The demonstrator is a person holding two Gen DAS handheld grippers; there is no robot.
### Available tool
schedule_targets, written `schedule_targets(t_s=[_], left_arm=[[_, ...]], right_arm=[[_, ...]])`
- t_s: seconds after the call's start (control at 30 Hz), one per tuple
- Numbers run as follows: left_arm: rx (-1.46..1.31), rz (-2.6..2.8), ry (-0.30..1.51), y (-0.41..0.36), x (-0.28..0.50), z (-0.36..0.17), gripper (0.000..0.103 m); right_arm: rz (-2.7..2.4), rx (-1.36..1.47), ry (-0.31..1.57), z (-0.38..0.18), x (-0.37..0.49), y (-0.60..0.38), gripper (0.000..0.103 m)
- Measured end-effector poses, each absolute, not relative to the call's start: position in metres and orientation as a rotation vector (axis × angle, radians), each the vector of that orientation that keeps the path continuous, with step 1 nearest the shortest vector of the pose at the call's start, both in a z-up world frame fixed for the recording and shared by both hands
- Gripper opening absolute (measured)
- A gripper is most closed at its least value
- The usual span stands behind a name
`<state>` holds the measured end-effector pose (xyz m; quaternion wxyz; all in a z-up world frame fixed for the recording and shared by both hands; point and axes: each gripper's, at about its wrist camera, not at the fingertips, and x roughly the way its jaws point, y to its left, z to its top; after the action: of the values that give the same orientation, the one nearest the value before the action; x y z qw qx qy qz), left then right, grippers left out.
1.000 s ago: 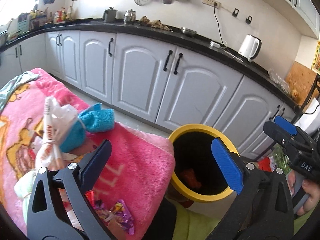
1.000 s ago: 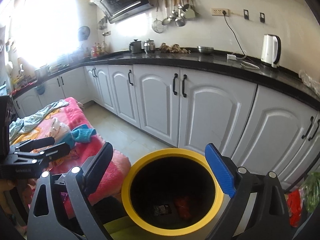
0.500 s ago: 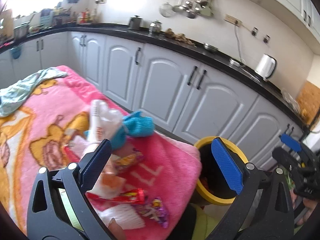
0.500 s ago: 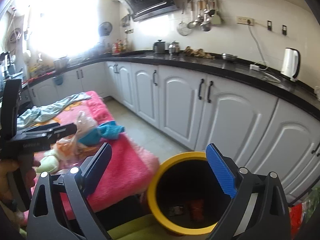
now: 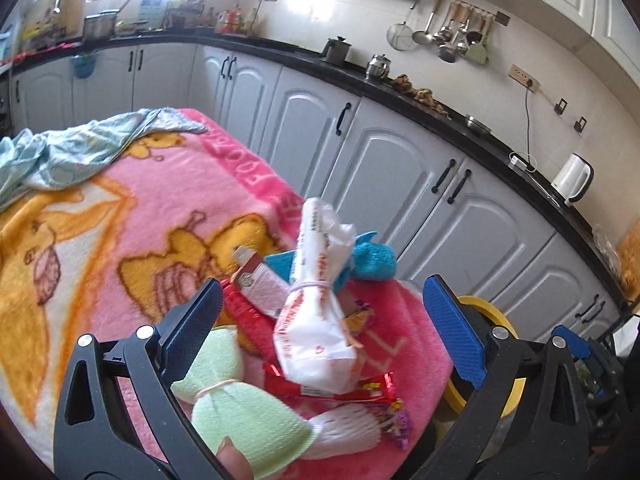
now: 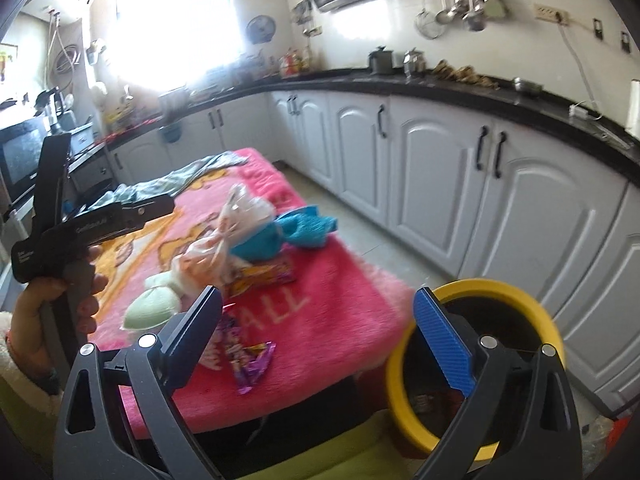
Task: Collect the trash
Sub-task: 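Withdraw the right gripper from the bin back toward the table, then grasp the white plastic bag with the left gripper while the right grasps a purple wrapper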
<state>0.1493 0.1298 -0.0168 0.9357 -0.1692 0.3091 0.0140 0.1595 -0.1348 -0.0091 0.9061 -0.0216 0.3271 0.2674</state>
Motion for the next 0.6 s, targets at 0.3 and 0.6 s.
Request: schedule_targets(t_s=[0.3, 0.6], left_arm=[[-0.458, -0.061, 0.723, 0.133, 0.161, -0.048, 0.092], [-0.502, -0.066, 0.791, 0.131, 0.172, -0.073, 0.08]], right_arm=[[0.644, -0.103, 0.78, -0.045, 0.172, -0.094, 0.093], [0.733, -0.198, 0.908, -0.091, 0.178, -0.068, 0.071]])
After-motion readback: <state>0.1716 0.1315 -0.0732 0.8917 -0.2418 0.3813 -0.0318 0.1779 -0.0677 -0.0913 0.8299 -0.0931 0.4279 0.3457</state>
